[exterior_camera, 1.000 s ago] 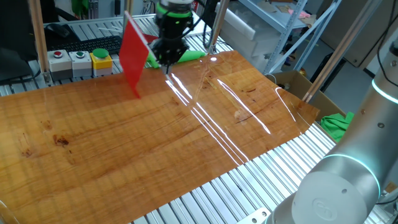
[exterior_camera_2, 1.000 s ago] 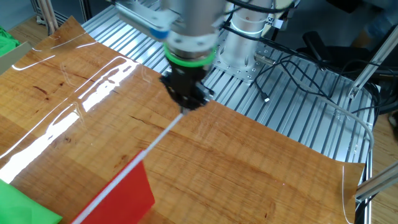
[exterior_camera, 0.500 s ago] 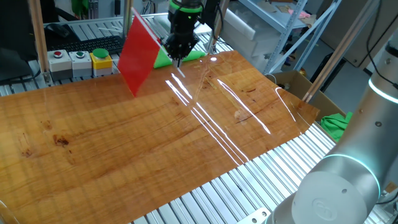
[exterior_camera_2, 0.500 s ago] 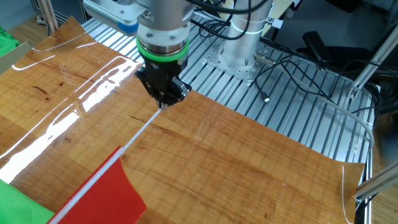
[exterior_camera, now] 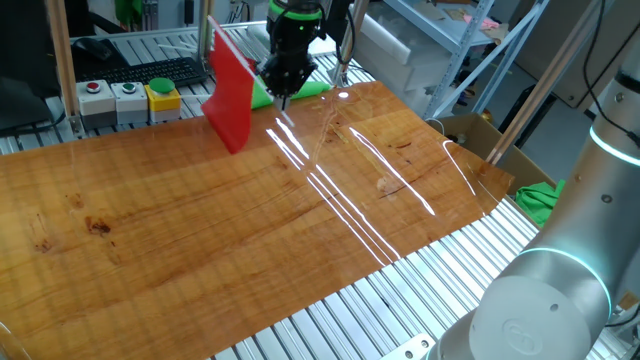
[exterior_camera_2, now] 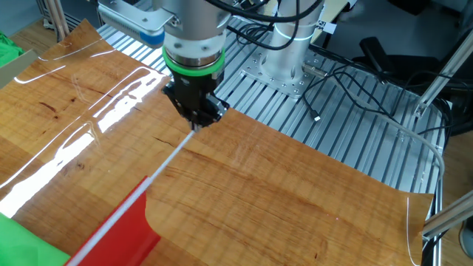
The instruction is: Wave the flag
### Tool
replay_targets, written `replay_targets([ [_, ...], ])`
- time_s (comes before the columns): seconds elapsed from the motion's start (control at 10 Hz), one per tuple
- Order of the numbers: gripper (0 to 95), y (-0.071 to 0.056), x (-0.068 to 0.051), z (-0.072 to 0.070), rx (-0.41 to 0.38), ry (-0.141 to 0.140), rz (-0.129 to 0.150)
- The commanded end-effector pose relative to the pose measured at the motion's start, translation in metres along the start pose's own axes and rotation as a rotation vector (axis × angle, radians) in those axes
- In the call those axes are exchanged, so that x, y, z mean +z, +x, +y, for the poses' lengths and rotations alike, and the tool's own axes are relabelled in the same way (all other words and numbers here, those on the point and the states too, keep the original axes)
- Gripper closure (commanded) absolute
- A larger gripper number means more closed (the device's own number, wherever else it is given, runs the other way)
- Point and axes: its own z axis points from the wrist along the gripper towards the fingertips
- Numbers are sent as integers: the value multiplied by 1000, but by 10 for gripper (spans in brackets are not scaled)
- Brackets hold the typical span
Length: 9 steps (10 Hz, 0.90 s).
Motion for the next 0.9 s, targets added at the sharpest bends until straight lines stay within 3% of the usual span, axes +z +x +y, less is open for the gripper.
replay_targets([
  [0.1, 950, 3, 10, 44, 90, 23, 1],
  [0.3, 950, 9, 13, 59, 107, 35, -2],
  [0.5, 950, 9, 13, 59, 102, 40, 0],
  [0.7, 950, 5, 11, 49, 95, 36, -1],
  [0.9, 950, -4, 7, 24, 67, 28, 6],
])
